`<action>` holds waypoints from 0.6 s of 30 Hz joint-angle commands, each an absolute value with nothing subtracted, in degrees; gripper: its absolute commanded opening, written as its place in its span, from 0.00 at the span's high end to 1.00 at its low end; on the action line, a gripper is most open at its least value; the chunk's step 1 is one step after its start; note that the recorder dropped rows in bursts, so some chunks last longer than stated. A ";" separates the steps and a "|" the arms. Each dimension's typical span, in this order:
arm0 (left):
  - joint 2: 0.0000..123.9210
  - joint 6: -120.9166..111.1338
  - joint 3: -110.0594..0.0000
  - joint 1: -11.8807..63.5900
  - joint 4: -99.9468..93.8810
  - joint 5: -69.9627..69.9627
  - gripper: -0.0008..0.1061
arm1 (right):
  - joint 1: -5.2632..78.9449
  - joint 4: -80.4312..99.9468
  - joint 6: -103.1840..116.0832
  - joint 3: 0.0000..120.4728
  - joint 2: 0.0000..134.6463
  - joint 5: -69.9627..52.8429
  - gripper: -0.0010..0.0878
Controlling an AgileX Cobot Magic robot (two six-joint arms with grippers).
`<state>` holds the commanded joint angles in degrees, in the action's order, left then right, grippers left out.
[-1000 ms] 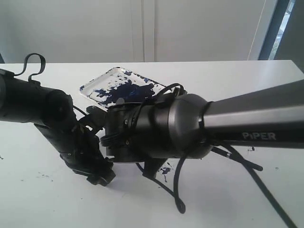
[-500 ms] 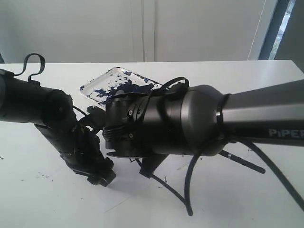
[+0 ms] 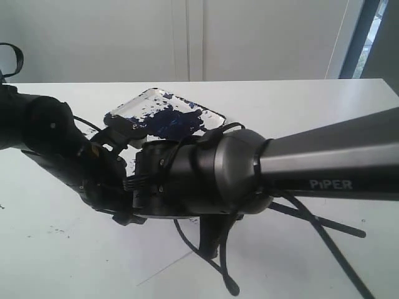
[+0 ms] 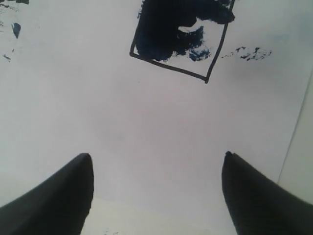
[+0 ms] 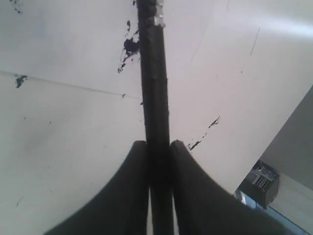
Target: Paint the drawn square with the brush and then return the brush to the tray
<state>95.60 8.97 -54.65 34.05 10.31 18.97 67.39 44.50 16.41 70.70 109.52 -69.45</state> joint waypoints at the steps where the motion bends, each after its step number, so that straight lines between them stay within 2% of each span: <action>1: 97.06 8.97 -54.65 34.05 10.31 18.85 0.30 | 67.39 44.05 15.12 70.70 109.52 -69.45 0.99; 4: 99.12 8.97 -54.65 34.05 10.19 18.55 0.35 | 67.39 42.99 13.36 70.70 109.52 -69.45 0.99; 18: 99.54 8.97 -54.65 34.05 10.19 19.10 0.35 | 67.39 44.58 12.21 70.70 112.07 -68.45 0.99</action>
